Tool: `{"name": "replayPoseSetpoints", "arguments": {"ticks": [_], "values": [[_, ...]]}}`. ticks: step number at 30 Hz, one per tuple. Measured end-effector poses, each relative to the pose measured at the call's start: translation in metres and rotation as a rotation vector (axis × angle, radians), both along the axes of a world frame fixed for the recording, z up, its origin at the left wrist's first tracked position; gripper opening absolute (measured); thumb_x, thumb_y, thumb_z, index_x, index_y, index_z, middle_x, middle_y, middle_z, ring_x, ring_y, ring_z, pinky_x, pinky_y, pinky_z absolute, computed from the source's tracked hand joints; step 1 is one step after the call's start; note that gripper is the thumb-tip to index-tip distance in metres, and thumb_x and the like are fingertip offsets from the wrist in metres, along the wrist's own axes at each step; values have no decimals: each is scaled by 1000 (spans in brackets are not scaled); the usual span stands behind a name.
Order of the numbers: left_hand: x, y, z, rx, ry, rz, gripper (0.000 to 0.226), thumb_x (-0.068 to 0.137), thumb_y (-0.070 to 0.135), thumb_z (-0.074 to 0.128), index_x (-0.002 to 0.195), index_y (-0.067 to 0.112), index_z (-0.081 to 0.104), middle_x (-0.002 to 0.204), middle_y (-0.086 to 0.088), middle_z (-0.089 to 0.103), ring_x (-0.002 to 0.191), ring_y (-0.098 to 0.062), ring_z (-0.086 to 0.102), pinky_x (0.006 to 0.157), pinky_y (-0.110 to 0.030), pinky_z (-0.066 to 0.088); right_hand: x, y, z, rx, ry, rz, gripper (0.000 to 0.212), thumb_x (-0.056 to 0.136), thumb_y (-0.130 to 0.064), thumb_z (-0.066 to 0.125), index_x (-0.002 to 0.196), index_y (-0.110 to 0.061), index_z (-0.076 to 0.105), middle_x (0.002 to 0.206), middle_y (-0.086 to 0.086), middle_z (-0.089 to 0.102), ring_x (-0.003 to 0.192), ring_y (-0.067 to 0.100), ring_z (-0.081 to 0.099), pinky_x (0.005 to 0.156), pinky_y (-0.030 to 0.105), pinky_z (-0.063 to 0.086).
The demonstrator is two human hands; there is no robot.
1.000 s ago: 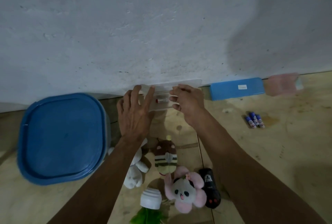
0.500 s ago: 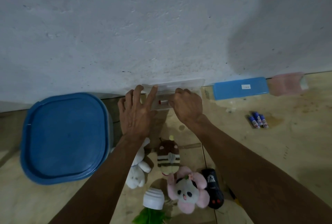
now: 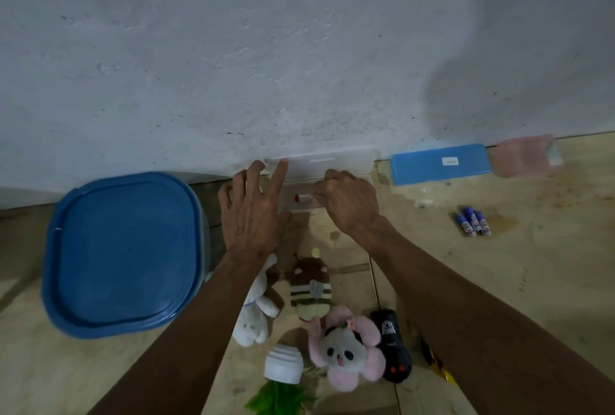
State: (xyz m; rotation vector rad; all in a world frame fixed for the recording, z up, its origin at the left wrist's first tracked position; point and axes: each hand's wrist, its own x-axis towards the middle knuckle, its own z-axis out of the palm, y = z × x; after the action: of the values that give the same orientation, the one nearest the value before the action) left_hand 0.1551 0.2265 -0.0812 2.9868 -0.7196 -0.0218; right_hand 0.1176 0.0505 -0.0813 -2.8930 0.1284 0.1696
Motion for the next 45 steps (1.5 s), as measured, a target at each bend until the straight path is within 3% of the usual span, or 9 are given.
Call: {"name": "replayPoseSetpoints", "arguments": {"ticks": [7,10,14,17,25,31,37,41,45], "values": [[-1,1,7,7,57,18,97,74,45,84,154,28,32,148,-16,39,129,-37,40,98,-53,41,-25,-14,25,466,-449,-261,10,95,-23,66,102,-16,69,102,1,60,91,15,57,67,23,47],[-5,0,15,-14,52,17,101,72,42,86,155,27,31,148,-16,39,127,-37,40,96,-52,40,-40,-24,53,815,-490,-575,3,96,-20,65,98,-17,64,92,-5,65,80,2,57,69,14,45],[-20,-10,34,-44,40,29,100,72,47,84,155,26,32,146,-16,39,125,-37,40,98,-52,38,-73,-48,73,1174,-448,-895,5,95,-24,67,98,-22,66,95,2,73,82,8,64,70,31,54],[-47,-28,49,-125,45,48,93,75,49,81,153,25,35,144,-15,41,123,-37,42,98,-53,40,-107,-71,82,1273,-420,-1004,14,94,-28,68,106,-20,69,90,-3,71,76,6,64,63,27,53],[-183,-121,55,-352,180,-11,71,85,48,66,148,22,46,137,-14,50,124,-34,44,92,-51,50,-203,-139,77,1313,-407,-1162,18,87,-24,77,95,-19,62,93,8,68,80,12,62,54,23,52],[-288,-183,27,-163,408,55,77,88,60,60,154,32,33,156,-13,33,137,-38,37,103,-51,43,-256,-179,65,1262,-392,-1142,16,87,-22,77,83,-23,62,74,-1,64,66,9,57,52,27,50],[-313,-213,11,25,528,191,80,95,48,57,158,40,8,166,-9,-11,148,-46,14,112,-55,35,-290,-205,57,1227,-356,-1102,16,85,-22,79,81,-24,64,70,-7,66,64,6,59,69,41,56],[-308,-224,12,-6,561,285,88,87,19,63,154,47,14,163,-5,-14,142,-49,23,101,-55,45,-304,-219,55,1181,-315,-1068,18,82,-27,81,79,-24,64,76,2,70,70,15,62,74,53,57],[-305,-222,21,-193,601,296,94,72,30,78,151,43,31,161,-13,-3,146,-44,21,110,-51,37,-310,-228,61,1186,-270,-1029,16,83,-30,80,82,-23,66,81,5,72,75,16,65,78,55,58]]}}
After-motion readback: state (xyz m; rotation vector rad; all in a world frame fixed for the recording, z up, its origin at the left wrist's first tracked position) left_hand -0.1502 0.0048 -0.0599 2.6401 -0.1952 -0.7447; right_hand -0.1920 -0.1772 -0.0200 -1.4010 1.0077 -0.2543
